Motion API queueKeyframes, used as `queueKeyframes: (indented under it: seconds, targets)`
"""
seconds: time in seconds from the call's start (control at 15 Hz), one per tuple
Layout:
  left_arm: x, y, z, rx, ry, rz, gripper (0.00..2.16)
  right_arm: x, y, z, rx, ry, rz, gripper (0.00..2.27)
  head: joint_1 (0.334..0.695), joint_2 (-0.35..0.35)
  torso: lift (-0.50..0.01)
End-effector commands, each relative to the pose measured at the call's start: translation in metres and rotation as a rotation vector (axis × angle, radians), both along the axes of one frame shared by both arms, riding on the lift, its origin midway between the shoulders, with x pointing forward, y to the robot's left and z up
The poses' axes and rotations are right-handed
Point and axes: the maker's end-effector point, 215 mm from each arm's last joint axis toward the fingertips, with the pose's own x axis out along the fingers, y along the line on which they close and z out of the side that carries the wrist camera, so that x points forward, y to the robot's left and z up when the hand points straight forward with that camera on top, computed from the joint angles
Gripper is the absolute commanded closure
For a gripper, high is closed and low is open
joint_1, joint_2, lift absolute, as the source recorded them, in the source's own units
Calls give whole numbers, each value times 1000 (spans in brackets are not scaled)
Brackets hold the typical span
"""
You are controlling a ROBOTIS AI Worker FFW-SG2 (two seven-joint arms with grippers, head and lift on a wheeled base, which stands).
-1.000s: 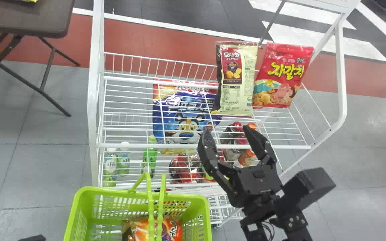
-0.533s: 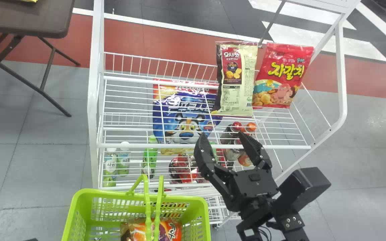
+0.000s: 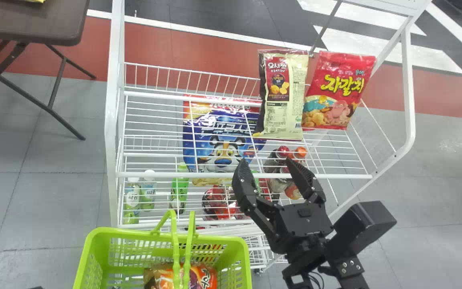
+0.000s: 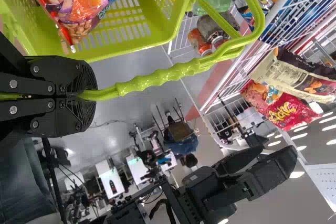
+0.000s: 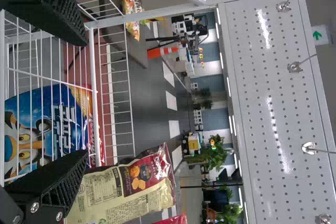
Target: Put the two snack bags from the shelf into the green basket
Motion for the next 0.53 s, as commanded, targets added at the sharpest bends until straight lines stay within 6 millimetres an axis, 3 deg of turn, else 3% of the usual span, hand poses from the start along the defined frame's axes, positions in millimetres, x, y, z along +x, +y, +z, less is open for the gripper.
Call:
queueKeyframes:
  seconds: [0.0, 0.47]
  targets:
    - [0, 0, 0, 0, -1, 0, 1902, 0, 1, 1, 1, -4, 0, 76, 695, -350, -12]
    - [2, 4, 1, -1, -3, 5, 1902, 1, 0, 4, 1, -9, -9, 83, 695, -350, -12]
